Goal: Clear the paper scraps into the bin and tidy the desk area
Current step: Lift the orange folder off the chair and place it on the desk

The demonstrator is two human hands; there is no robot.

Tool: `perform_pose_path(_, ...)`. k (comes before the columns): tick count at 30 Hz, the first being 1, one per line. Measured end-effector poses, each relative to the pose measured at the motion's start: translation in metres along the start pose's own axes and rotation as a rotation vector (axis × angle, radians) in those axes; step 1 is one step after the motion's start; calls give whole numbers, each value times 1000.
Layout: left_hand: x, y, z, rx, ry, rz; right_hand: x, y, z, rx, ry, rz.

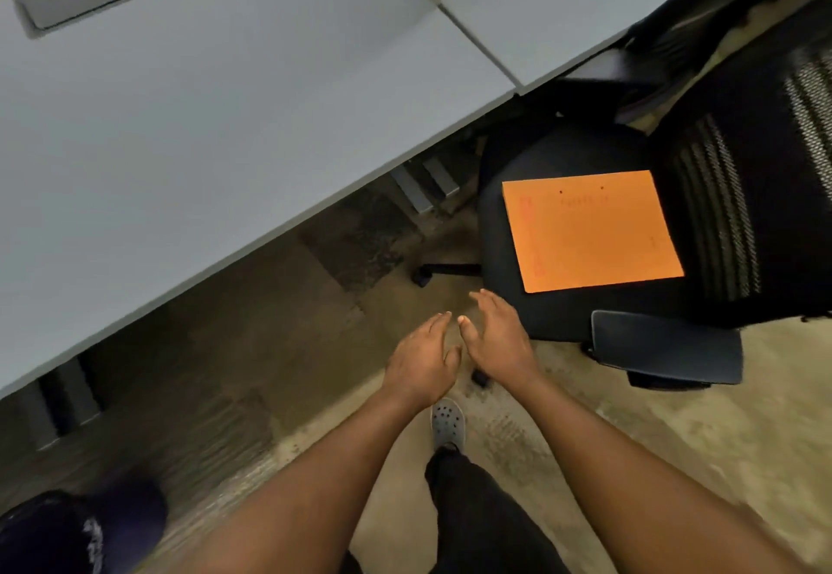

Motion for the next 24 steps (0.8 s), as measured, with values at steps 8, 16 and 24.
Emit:
perform_pose_path(8, 112, -84, -70, -627, 262, 437, 35, -127, 68, 116, -166, -326)
perform_pose_path(16, 187, -108, -115, -845, 361, 685, 50, -215, 71, 929, -640, -947)
perform_pose_path(24, 227, -132, -130, -845, 340, 641, 46, -256, 53, 1236, -686, -1185)
Point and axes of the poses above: each hand's wrist, its own x-axis towards the middle knuckle, its own z-axis out of the back of the hand, y = z × x, the point moved 6 cm from there along x, towards the middle knuckle, and after that the axes turned 15 degrees about z, right-handed, at the moved point
